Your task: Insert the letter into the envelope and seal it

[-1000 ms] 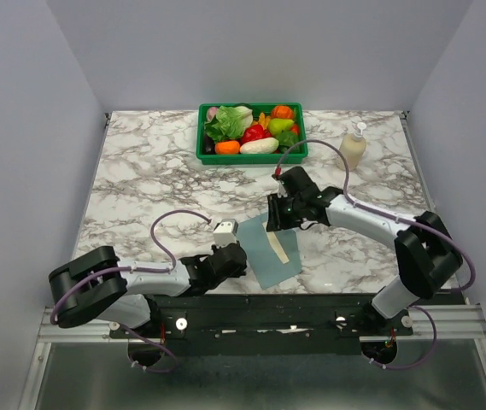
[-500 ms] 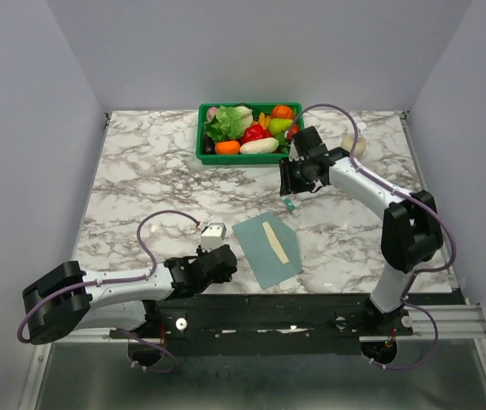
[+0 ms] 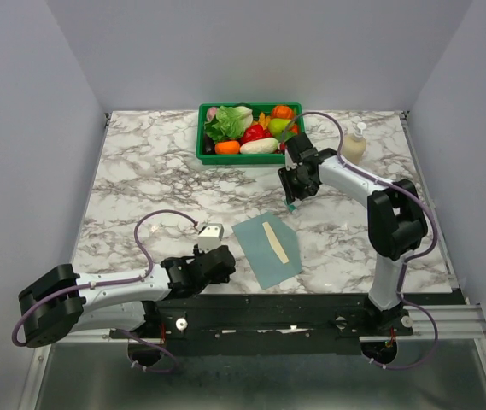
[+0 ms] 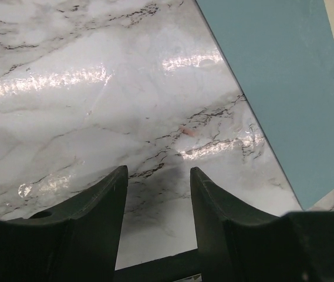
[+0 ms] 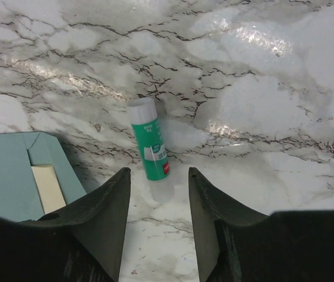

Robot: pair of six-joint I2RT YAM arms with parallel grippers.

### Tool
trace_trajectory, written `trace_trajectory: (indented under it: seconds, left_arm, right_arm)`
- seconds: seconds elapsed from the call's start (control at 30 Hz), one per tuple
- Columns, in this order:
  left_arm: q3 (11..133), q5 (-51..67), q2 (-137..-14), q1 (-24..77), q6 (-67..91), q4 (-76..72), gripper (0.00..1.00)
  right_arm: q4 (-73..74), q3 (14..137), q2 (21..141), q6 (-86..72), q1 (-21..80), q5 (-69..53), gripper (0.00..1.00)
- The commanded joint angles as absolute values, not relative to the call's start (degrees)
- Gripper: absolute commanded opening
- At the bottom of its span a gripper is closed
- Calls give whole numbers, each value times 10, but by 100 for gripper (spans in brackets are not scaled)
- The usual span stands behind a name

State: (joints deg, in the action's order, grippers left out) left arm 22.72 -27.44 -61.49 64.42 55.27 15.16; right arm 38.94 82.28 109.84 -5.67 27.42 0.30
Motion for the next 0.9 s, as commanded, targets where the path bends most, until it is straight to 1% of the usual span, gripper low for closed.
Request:
trace_trajectory:
  seconds: [0.0, 0.3, 0.5, 0.63, 0.73, 0.8, 0.83, 0.87]
  left_arm:
    - [236, -297, -610, 642, 549, 166, 56]
    - [223, -299, -594, 642, 555, 168, 56]
    - [223, -298, -596, 642, 555, 170, 56]
    - [224, -299, -593, 642, 554, 171, 56]
    - [222, -300, -590, 642, 554, 174, 56]
    - [221, -299, -586, 642, 555, 175, 56]
    - [221, -298, -585, 642, 555, 175, 56]
    - [221, -298, -584, 642, 555, 176, 56]
  right_arm:
    - [375, 824, 1127, -35, 278, 13, 52]
    - [364, 837, 1160, -30, 279, -20, 52]
    - [363, 845, 1182, -31, 278, -21, 50]
    - [361, 848, 1187, -30, 278, -25, 47]
    - [363, 847, 1191, -28, 278, -26, 42]
    - [365, 844, 1192, -28, 278, -28, 32]
    - [365, 842, 1192, -26, 278, -39, 23]
    - [366, 840, 1191, -26, 278, -45, 1]
